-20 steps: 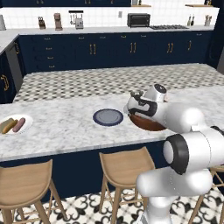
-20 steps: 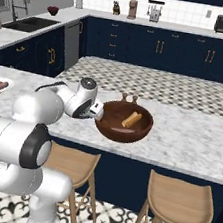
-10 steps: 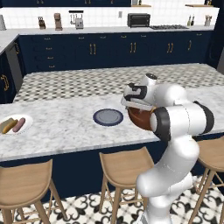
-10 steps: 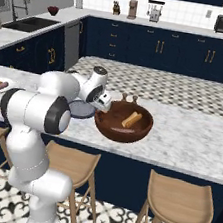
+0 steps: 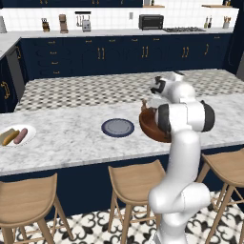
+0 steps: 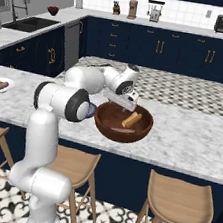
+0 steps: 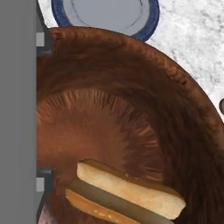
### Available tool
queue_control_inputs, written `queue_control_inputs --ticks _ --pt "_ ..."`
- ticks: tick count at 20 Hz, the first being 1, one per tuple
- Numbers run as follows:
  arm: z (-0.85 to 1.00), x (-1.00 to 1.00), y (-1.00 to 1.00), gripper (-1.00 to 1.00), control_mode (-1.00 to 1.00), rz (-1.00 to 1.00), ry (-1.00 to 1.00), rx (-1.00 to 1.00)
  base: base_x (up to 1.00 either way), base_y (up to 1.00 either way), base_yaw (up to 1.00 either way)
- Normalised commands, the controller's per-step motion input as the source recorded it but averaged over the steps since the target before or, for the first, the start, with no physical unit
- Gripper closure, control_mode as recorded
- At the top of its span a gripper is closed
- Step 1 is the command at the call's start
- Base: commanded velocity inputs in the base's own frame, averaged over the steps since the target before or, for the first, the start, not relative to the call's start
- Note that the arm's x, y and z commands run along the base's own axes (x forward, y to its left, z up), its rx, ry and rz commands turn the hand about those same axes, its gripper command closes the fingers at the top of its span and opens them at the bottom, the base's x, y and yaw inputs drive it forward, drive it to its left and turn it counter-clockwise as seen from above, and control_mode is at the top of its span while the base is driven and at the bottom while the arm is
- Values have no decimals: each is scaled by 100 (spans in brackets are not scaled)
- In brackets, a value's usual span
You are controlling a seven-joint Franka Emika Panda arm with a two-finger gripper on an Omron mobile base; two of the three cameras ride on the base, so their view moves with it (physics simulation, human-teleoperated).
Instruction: Place one bun and one sausage from the bowl on each plate.
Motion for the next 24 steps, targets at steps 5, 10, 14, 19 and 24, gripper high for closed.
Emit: queue_control_inputs --ticks 5,10,14,19,24 --pt "-58 4 -70 -100 -100 0 4 0 0 0 0" --pt "-56 2 -22 -100 -100 0 -11 -4 0 0 0" --pt "-16 31 -16 -100 -100 -1 0 0 0 0 0" --pt "-23 31 -1 -100 -100 -2 2 0 0 0 0" --pt "-42 -25 3 -100 -100 0 0 0 0 0 0"
